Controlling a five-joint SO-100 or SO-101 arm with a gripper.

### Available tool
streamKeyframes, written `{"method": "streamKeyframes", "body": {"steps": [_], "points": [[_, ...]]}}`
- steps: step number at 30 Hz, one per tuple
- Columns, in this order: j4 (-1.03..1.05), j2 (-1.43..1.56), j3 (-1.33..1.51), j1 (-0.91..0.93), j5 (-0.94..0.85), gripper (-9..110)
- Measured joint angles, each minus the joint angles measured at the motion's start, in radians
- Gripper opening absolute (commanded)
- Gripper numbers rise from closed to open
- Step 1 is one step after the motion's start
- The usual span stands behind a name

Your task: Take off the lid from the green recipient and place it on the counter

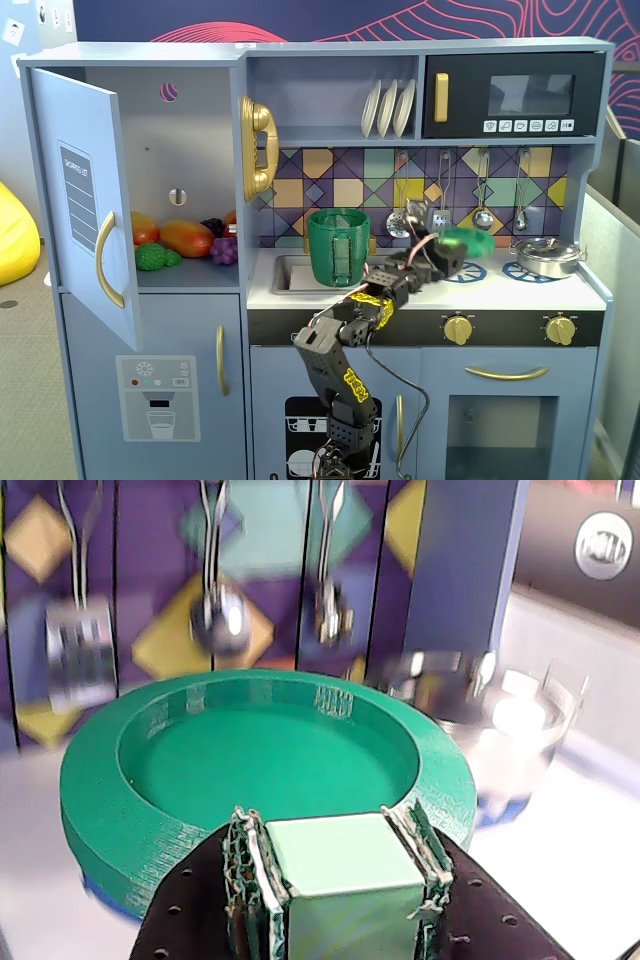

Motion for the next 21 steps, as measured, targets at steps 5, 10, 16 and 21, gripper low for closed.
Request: {"method": "streamKeyframes", "body": {"steps": [5, 10, 16, 21], "points": [[-0.071, -0.055, 0.078, 0.000, 0.000, 0], [-0.089, -0.061, 0.114, -0.002, 0.000, 0], [-0.089, -0.061, 0.120, -0.002, 0.000, 12], [-0.097, -0.061, 0.120, -0.015, 0.031, 26]]}}
